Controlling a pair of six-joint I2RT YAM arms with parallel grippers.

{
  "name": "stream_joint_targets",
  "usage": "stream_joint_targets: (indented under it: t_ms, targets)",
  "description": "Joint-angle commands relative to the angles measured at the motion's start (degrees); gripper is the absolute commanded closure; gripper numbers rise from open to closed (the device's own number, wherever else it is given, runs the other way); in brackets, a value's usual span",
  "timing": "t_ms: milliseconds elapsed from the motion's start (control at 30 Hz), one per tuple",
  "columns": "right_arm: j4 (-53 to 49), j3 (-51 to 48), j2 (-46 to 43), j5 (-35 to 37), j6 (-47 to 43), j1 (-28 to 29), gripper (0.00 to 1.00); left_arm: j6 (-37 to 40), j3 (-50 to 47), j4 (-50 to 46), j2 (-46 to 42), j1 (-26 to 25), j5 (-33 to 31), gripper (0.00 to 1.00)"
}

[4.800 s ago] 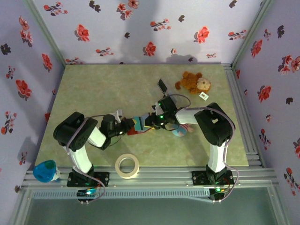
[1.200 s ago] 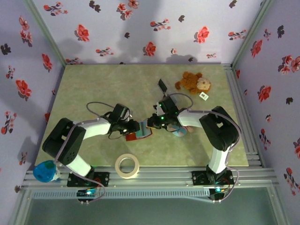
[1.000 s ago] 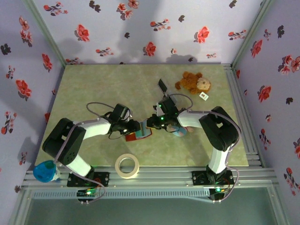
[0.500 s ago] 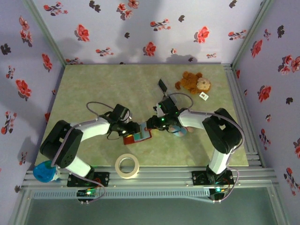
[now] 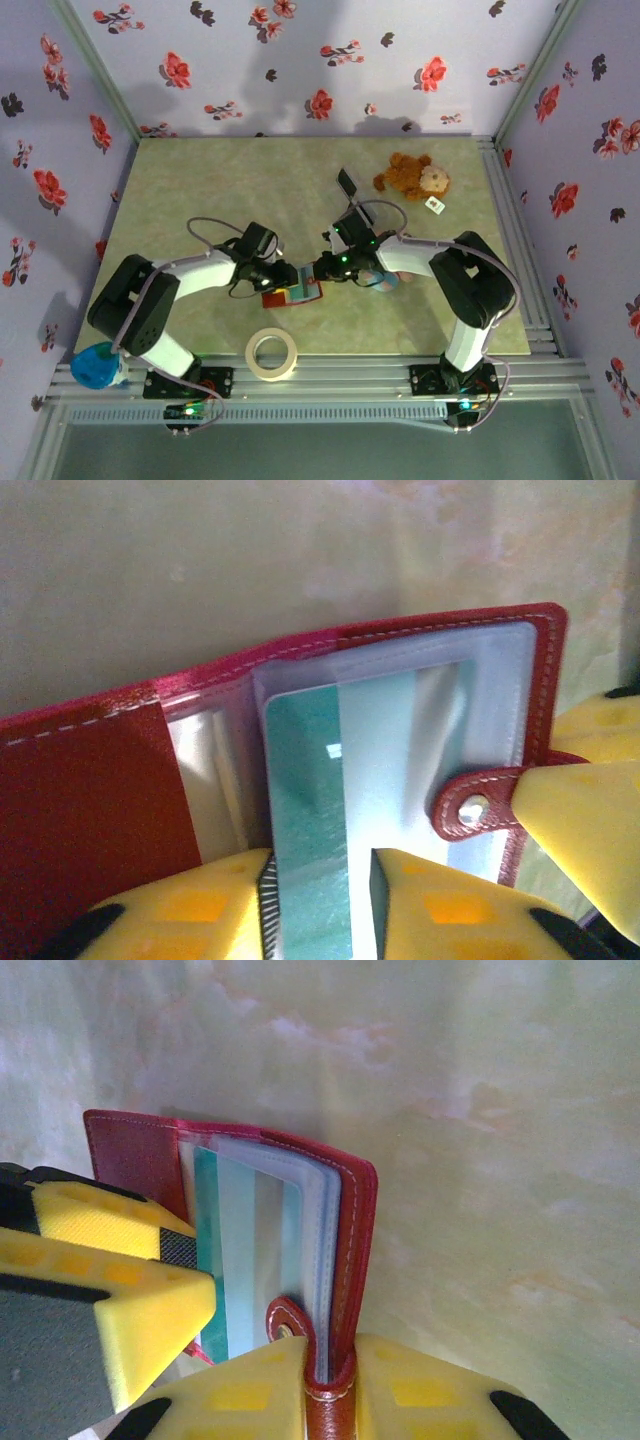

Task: Put the credit cards into the card holder

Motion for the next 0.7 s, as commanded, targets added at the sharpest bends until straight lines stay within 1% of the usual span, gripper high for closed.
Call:
stream_joint_targets:
  t_ms: [0,100,267,333,433,533,667]
  targets:
    - [0.72,0.39,0.73,-0.05,-0.15,1.58,0.83,0.10,2.17,2.59,1.40,-1.00,2.54,0.71]
    - [1.20,0.23,0.83,-0.12,0.64,2.04,0.84,0.31,3.73,1.67,2.33,-1.68,3.09,0.71]
    - [3.57,-0.88,0.15,-0.19,2.33,2.66,0.85,-0.93,4.65,1.78,2.66,-3.00,3.60,0.61]
    - [3.72,-0.89,0.20,-0.25,3.00,2.60,0.87,-2.00,4.86,2.82,2.99,-3.60,4.81,0.60]
    - [4.25,-1.05,-0.27,-0.29,3.56,2.73,0.88,-3.65,4.87,3.70,3.04,-4.46,4.89,0.58]
    - [5.40,-1.74,-0.60,0.19,4.52,2.75,0.89,-5.62,4.65,4.46,3.77,-4.57,4.89,0.53]
    - [5.58,-2.11,-0.50,0.68,4.90,2.79,0.87,-8.73,3.21,7.52,4.79,-5.10,5.67,0.53]
